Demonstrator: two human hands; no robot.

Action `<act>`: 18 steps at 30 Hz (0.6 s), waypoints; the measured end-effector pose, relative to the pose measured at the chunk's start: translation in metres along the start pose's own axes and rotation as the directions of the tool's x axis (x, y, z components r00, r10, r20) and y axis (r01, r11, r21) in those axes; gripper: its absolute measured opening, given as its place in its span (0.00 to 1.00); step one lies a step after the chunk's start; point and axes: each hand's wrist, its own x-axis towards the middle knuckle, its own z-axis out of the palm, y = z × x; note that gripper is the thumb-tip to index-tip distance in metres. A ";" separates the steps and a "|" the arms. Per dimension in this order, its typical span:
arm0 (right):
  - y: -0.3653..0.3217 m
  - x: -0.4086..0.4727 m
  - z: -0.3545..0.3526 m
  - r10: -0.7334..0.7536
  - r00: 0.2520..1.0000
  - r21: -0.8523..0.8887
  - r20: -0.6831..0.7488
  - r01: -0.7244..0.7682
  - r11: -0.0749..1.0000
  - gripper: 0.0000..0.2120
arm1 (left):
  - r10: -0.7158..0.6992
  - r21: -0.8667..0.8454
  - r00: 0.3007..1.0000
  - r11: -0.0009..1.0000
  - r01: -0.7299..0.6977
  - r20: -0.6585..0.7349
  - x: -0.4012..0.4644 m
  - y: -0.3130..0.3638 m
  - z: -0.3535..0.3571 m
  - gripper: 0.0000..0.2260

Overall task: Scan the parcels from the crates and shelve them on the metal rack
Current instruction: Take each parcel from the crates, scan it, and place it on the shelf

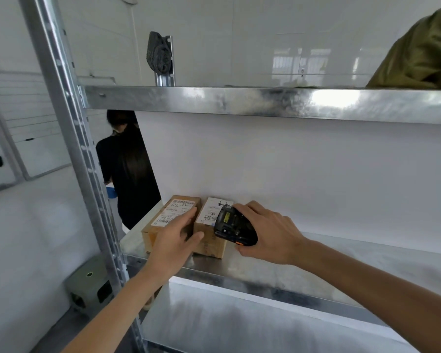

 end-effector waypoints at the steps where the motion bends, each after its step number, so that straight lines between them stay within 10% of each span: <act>1: -0.004 -0.005 -0.004 -0.010 1.000 -0.010 -0.006 0.010 1.000 0.41 | 0.028 0.021 1.000 0.999 -0.028 -0.006 -0.005 0.001 -0.004 0.29; 7: -0.038 -0.033 -0.023 -0.085 0.996 -0.039 -0.022 0.084 0.996 0.42 | 0.154 0.041 0.987 0.987 -0.153 -0.038 -0.058 0.022 -0.043 0.25; 18: -0.121 -0.081 0.001 -0.359 0.933 0.145 -0.023 0.358 0.922 0.38 | -0.201 0.127 0.891 0.954 0.273 -0.407 -0.226 0.016 -0.108 0.20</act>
